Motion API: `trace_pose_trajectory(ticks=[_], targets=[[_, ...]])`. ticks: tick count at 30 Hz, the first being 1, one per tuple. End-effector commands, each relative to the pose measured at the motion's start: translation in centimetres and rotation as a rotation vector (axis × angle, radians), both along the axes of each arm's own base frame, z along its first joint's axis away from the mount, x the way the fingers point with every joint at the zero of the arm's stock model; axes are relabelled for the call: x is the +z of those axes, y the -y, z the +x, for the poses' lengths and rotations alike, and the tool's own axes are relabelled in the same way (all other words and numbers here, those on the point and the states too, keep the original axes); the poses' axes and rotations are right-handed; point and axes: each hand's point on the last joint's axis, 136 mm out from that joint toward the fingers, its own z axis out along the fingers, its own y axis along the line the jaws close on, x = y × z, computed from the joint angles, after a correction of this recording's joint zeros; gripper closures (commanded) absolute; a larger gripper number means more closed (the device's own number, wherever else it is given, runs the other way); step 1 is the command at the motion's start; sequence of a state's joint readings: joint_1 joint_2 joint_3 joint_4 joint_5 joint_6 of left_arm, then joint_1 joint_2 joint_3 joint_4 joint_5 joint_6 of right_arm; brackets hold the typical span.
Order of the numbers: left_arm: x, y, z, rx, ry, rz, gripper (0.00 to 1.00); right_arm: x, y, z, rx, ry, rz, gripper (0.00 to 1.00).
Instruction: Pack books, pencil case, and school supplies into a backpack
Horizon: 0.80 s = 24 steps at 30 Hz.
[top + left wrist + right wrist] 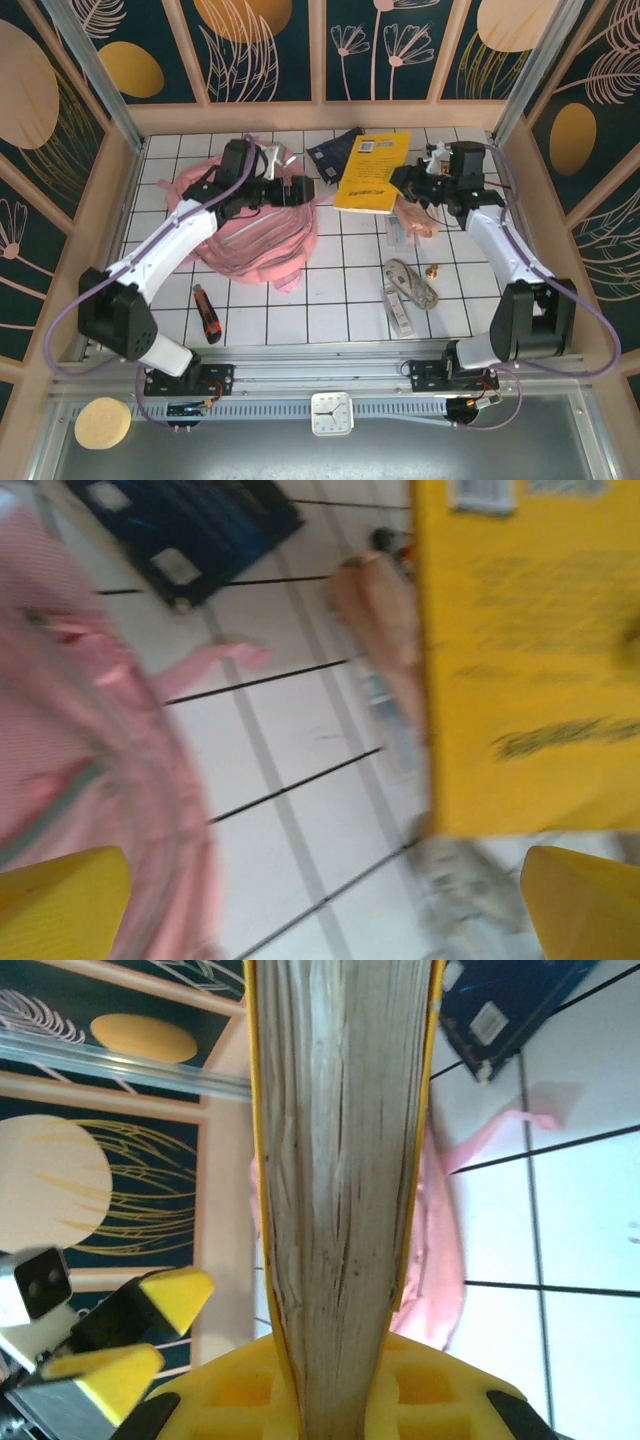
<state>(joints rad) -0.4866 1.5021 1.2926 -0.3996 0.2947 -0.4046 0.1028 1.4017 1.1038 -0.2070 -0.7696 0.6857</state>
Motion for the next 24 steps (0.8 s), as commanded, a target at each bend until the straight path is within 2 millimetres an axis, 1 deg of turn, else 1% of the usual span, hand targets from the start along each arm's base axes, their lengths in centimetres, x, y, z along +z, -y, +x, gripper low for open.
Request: trace_pose_trajectory(ticks=[1, 4, 7, 8, 10, 13, 16, 18, 21, 24], targets=[[-6.8, -4.2, -2.8, -0.073, 0.043, 0.443, 0.01, -1.4, 0.7, -2.0, 0.003, -0.033, -0.051, 1.0], [-7.5, -4.6, -3.1, -0.092, 0.09, 0.498, 0.01, -1.7, 0.7, -2.3, 0.003, -0.044, -0.045, 1.0], [-8.4, -5.0, -2.5, -0.099, 0.088, 0.564, 0.02, -1.6, 0.6, -2.3, 0.003, -0.044, -0.034, 1.0], [-8.7, -4.8, -2.3, -0.111, 0.079, 0.569, 0.05, -1.6, 0.6, -2.4, 0.003, -0.044, -0.035, 1.0], [-9.5, -3.7, -2.3, -0.149, 0.056, 0.545, 0.09, -1.7, 0.6, -2.4, 0.003, -0.046, -0.038, 1.0], [-10.9, -2.7, -2.2, -0.181, 0.023, 0.562, 0.11, -1.9, 0.6, -2.3, 0.003, -0.054, -0.038, 1.0], [-12.5, -2.3, -2.8, -0.223, -0.017, 0.587, 0.16, -2.1, 0.6, -2.1, -0.006, -0.06, -0.029, 1.0], [-13.5, -2.5, -3.4, -0.243, -0.055, 0.602, 0.21, -2.1, 0.6, -2.0, -0.008, -0.06, -0.025, 1.0], [-14.5, -2.9, -4.2, -0.258, -0.095, 0.622, 0.22, -2.2, 0.6, -2.0, -0.009, -0.057, -0.029, 1.0], [-15.2, -3.1, -4.3, -0.259, -0.115, 0.632, 0.24, -2.5, 0.6, -1.9, -0.007, -0.066, -0.027, 1.0]])
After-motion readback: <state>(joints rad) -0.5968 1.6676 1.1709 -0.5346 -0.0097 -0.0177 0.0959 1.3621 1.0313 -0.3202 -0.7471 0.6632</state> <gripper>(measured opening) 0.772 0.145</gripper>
